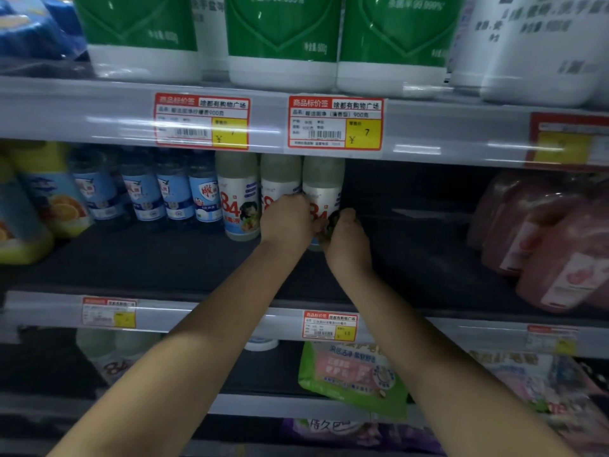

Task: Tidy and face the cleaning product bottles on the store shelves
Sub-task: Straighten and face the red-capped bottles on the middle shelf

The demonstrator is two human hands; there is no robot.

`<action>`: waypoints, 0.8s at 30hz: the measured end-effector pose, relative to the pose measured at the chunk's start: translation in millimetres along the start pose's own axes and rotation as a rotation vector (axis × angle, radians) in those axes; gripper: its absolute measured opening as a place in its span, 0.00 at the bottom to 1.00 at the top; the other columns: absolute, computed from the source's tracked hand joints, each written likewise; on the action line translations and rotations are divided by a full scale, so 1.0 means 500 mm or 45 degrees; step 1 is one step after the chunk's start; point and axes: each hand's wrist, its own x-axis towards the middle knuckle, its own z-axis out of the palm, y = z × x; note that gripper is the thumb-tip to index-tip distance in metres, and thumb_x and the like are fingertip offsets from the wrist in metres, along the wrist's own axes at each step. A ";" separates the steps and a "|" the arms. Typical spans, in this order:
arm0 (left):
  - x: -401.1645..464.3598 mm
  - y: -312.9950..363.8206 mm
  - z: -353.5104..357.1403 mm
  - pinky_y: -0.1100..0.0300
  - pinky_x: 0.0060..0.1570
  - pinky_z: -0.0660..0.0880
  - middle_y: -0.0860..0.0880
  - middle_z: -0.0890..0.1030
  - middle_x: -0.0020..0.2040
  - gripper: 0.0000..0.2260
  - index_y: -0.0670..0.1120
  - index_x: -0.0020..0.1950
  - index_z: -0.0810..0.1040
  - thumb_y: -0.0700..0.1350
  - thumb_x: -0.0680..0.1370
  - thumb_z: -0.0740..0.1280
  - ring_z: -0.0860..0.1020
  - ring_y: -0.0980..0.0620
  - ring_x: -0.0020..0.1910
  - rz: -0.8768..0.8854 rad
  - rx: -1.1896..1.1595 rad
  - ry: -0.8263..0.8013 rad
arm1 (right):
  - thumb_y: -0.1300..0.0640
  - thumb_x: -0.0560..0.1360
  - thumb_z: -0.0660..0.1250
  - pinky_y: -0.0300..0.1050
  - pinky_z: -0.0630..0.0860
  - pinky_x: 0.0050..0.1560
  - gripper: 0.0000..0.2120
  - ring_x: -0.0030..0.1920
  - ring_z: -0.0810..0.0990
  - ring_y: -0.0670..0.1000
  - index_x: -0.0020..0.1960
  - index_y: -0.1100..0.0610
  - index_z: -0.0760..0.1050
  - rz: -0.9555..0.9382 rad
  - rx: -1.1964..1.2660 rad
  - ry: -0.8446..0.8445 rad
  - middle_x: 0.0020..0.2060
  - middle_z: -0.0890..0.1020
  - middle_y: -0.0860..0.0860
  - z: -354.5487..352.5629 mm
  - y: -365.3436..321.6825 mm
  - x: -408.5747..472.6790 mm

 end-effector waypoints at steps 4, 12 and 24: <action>0.008 -0.003 0.004 0.59 0.36 0.67 0.41 0.81 0.47 0.13 0.39 0.45 0.77 0.50 0.75 0.67 0.78 0.47 0.45 0.011 0.049 -0.028 | 0.59 0.76 0.65 0.49 0.76 0.50 0.17 0.55 0.77 0.59 0.62 0.63 0.65 0.013 -0.027 0.004 0.58 0.76 0.61 0.005 -0.003 0.009; -0.009 -0.030 -0.004 0.58 0.38 0.69 0.41 0.81 0.47 0.11 0.38 0.48 0.76 0.47 0.77 0.64 0.78 0.45 0.46 0.155 0.028 -0.016 | 0.55 0.72 0.67 0.60 0.66 0.65 0.26 0.64 0.72 0.60 0.67 0.58 0.63 -0.036 -0.100 -0.007 0.64 0.73 0.58 -0.012 -0.006 -0.024; -0.288 -0.184 -0.057 0.62 0.31 0.70 0.45 0.82 0.36 0.14 0.52 0.57 0.66 0.52 0.72 0.58 0.78 0.48 0.31 -0.012 -0.455 0.565 | 0.64 0.71 0.60 0.42 0.68 0.57 0.17 0.55 0.71 0.52 0.58 0.56 0.67 -1.137 0.425 0.149 0.57 0.69 0.51 0.079 -0.080 -0.299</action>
